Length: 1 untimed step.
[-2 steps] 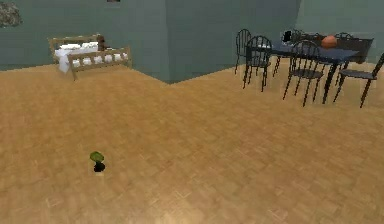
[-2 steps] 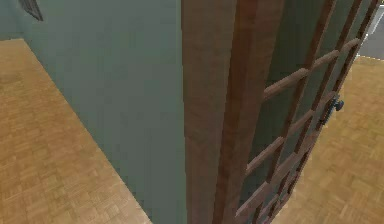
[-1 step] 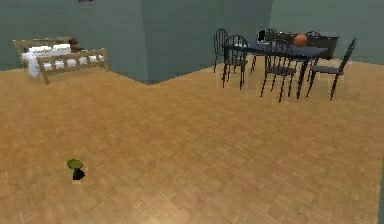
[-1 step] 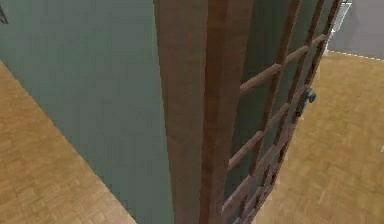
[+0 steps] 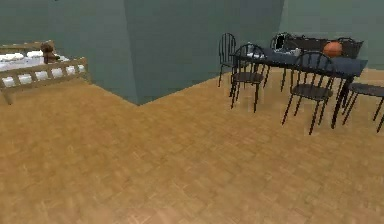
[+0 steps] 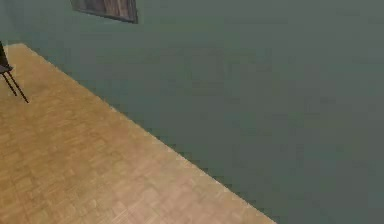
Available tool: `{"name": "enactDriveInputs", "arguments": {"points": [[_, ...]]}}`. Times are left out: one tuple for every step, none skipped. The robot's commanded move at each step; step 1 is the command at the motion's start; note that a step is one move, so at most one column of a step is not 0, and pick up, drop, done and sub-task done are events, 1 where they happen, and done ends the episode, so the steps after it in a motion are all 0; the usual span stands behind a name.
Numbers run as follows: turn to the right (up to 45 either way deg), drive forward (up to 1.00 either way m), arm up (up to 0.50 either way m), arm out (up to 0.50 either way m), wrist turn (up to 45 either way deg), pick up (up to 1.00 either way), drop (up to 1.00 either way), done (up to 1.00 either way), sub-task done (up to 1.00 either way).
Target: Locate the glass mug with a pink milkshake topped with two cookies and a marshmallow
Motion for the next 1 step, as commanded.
{"name": "enactDriveInputs", "arguments": {"points": [[0.0,1.00,0.00,0.00,0.0,0.00,0.00,0.00,0.00]]}}
